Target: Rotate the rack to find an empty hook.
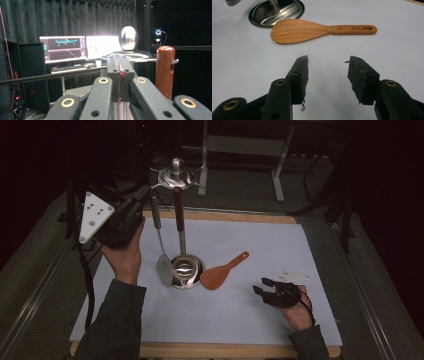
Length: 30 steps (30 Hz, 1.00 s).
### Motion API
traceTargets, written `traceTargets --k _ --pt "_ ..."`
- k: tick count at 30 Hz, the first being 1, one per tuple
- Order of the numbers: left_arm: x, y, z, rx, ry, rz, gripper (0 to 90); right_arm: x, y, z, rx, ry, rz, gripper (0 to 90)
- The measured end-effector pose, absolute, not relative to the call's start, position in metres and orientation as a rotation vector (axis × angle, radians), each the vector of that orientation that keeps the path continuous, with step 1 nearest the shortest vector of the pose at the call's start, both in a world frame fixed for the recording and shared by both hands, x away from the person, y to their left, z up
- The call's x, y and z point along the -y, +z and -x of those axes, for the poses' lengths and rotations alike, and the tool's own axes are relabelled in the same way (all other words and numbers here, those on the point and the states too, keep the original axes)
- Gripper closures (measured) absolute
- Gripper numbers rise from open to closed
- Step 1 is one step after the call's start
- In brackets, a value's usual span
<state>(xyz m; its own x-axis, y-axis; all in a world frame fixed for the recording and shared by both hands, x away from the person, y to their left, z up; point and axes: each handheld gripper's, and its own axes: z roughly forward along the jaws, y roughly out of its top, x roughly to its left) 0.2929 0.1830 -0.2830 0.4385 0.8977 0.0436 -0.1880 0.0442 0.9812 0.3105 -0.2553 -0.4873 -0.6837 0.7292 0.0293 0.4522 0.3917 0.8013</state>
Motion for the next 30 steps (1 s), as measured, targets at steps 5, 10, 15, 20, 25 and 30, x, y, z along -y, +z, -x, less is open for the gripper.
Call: traceTargets --k 5,10,15,20,25,30 --pt "-0.186 -0.282 -0.297 -0.751 0.958 -1.252 90.0 0.256 -0.488 -0.311 -2.326 1.187 -1.030 50.8" --pt "-0.188 -0.281 -0.302 -0.767 0.957 -1.250 90.0 0.256 -0.489 -0.311 -2.328 1.180 -1.030 50.8" --pt "-0.189 -0.279 -0.307 -0.786 0.966 -1.254 90.0 0.256 -0.488 -0.311 -2.326 1.181 -1.030 50.8" --pt "-0.189 -0.278 -0.311 -0.800 0.972 -1.259 90.0 0.257 -0.488 -0.311 -2.323 1.177 -1.031 50.7" --pt "-0.190 -0.276 -0.317 -0.813 0.980 -1.263 90.0 0.258 -0.487 -0.311 -2.318 1.182 -1.034 50.7" --pt "-0.191 -0.276 -0.321 -0.837 0.986 -1.252 90.0 0.257 -0.488 -0.311 -2.320 1.178 -1.033 50.7"
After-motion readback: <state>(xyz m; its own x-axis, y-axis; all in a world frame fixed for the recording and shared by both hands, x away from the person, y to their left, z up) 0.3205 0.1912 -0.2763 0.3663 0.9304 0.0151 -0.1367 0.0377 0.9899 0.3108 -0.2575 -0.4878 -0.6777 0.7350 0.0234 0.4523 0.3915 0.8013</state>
